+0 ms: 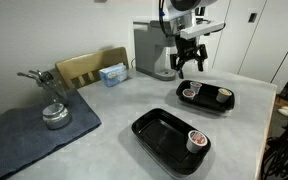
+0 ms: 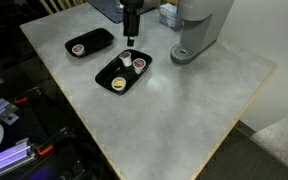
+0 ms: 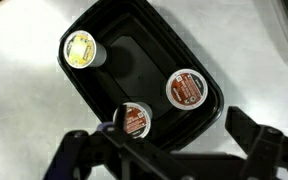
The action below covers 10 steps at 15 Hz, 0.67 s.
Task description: Transfer the coffee pods from the box on the right to the box on the left
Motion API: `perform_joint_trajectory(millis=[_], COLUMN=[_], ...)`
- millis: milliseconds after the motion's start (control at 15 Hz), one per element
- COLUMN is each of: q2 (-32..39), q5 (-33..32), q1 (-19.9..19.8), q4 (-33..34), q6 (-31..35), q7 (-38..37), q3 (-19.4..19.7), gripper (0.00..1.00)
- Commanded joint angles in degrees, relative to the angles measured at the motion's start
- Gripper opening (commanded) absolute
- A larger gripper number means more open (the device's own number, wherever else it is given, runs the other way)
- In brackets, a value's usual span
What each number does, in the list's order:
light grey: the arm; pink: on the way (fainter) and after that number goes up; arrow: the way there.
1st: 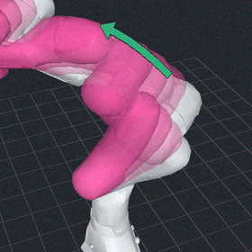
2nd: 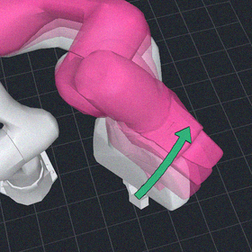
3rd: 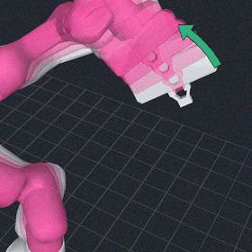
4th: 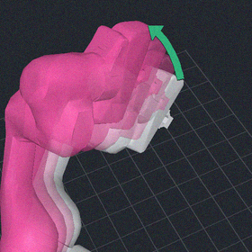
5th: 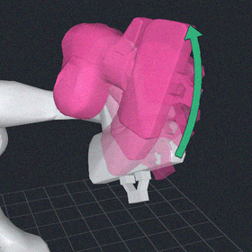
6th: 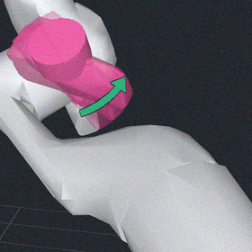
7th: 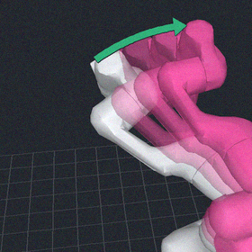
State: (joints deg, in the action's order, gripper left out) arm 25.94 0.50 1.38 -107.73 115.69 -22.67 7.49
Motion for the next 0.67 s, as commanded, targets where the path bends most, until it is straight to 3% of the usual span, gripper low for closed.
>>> perform_joint_trajectory(millis=[0,333,600], q2=[-0.55,-0.9,-1.03], q5=[0.73,3.3,9.55], q1=[-1.45,-3.06,-3.87], q4=[-2.5,-5.57,-7.88], q6=[1.77,3.54,6.27], q7=[-2.63,-6.81,-11.59], q3=[0.61,1.86,1.82], gripper=[1.0,1.0,1.0])
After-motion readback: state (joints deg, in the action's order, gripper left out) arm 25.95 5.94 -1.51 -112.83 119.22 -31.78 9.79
